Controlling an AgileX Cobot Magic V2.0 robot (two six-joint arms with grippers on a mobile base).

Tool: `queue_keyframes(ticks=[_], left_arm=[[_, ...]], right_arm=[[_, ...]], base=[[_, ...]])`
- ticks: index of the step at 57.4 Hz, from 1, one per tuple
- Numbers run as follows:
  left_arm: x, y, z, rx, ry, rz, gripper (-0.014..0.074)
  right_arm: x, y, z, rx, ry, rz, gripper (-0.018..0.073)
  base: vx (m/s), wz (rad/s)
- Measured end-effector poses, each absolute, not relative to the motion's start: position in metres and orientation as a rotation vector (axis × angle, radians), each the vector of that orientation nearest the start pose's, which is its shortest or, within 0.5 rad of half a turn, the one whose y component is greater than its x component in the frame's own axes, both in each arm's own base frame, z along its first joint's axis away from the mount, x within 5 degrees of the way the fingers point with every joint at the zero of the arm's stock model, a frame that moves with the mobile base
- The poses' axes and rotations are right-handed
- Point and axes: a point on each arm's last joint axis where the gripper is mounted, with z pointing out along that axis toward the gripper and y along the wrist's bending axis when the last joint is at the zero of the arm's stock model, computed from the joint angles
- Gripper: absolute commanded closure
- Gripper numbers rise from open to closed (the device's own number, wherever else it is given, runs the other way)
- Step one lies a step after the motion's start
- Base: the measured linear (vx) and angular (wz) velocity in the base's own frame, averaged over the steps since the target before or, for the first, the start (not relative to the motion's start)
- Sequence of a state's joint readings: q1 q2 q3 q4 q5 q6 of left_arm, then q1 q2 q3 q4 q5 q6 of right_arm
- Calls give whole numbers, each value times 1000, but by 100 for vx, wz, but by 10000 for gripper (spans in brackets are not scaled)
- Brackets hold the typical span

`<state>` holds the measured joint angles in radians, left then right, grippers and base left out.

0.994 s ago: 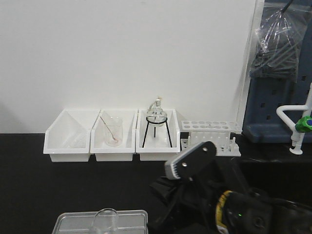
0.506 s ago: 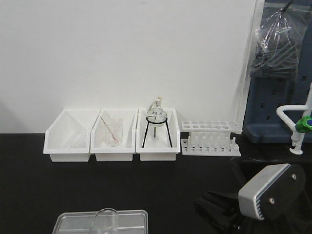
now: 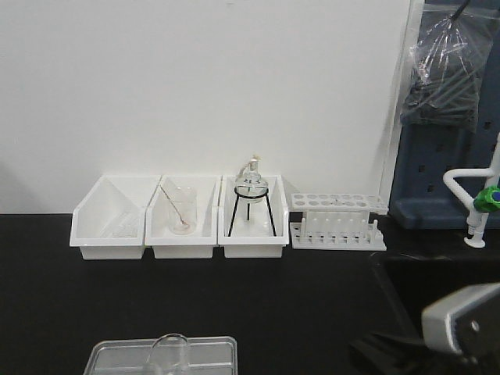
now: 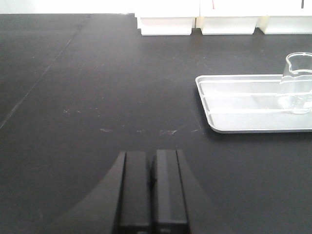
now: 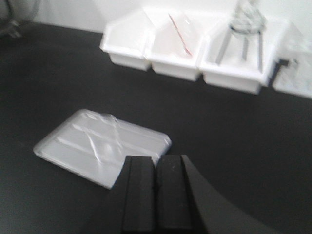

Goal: Move beaker to silver tray on left bench

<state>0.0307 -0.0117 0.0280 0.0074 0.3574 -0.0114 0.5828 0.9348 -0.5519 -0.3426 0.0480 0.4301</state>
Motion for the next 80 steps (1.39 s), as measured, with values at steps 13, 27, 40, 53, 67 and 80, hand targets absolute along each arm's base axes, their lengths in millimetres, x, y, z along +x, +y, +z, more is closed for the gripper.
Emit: queue_keyframes(ticks=[13, 27, 40, 53, 67, 80], left_arm=[[53, 2, 172, -34, 1857, 21, 595], [53, 2, 172, -34, 1857, 21, 595], [53, 2, 172, -34, 1857, 21, 595], [53, 2, 172, -34, 1857, 21, 595], [53, 2, 172, -34, 1857, 21, 595], [53, 2, 172, -34, 1857, 21, 595]], right_arm=[[113, 55, 250, -426, 1848, 304, 570], [67, 16, 206, -247, 1670, 138, 570], [56, 9, 193, -168, 1617, 103, 570], [56, 9, 194, -152, 1599, 116, 570], [56, 9, 195, -86, 1596, 184, 570], [56, 9, 195, -89, 1593, 162, 570]], base=[[0, 0], [0, 0], [0, 0], [0, 0], [0, 0], [0, 0]])
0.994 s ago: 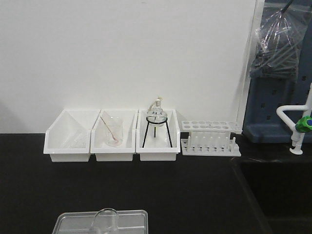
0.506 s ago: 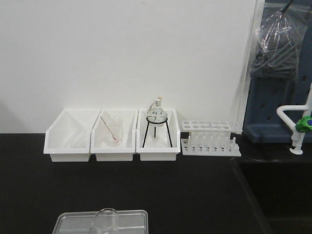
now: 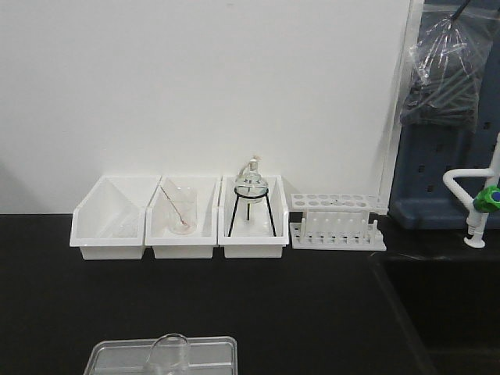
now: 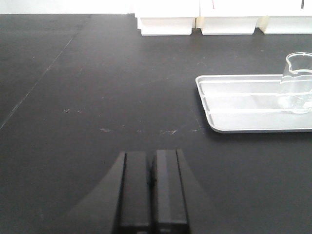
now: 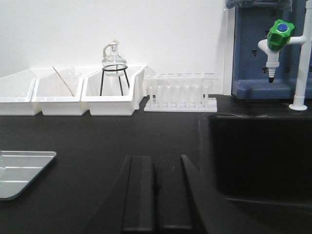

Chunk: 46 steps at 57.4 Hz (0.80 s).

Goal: Move beaker to silver tray on left bench

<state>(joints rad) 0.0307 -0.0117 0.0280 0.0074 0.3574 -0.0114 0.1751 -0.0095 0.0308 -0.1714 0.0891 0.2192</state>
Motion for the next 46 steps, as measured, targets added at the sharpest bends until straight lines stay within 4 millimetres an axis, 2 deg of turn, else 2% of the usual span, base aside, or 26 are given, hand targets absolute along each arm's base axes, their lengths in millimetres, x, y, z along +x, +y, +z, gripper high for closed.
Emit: queue_keyframes(ticks=[46], left_arm=[[53, 2, 172, -34, 1857, 21, 595]], right_arm=[[57, 7, 195, -78, 1593, 127, 570]], base=[[0, 0]])
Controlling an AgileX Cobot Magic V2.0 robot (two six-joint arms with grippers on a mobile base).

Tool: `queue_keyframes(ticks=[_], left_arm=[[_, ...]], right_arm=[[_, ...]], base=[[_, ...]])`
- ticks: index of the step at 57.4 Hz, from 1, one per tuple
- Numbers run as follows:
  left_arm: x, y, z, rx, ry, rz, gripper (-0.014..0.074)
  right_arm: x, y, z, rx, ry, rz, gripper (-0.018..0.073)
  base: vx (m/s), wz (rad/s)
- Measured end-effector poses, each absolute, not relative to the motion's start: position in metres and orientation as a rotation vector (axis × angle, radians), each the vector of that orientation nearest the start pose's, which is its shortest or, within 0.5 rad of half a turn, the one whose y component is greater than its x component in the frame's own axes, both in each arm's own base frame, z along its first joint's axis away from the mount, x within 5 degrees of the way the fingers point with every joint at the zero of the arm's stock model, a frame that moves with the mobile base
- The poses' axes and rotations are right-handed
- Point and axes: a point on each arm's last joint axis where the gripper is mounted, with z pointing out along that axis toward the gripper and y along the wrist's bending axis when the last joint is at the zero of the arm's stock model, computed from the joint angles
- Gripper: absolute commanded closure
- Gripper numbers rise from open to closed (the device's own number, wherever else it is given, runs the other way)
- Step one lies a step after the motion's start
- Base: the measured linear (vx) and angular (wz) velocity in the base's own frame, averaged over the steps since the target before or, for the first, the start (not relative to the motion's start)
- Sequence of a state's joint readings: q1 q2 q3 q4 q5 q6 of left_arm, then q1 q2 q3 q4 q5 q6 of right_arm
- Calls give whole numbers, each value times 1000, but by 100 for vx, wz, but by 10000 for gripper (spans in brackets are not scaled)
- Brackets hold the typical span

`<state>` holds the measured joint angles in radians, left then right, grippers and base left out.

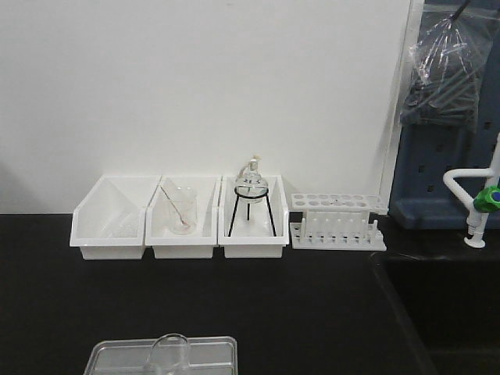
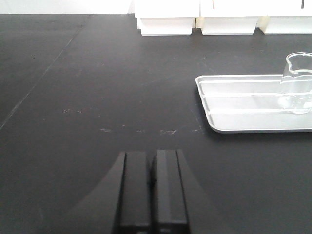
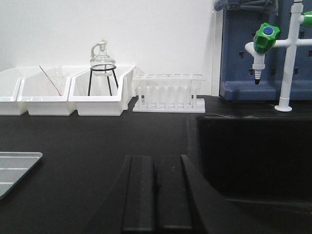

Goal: Move beaker to silver tray on left bench

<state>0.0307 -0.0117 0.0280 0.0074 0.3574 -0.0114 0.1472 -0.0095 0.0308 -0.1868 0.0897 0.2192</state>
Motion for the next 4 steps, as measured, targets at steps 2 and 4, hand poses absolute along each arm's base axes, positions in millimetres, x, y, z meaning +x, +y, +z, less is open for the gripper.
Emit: queue_keyframes(ticks=[2, 4], left_arm=[[53, 2, 172, -34, 1857, 21, 595], [53, 2, 172, -34, 1857, 21, 595]], right_arm=[[57, 7, 195, -78, 1593, 127, 570], [57, 7, 195, -78, 1593, 127, 570]], base=[[0, 0], [0, 0]])
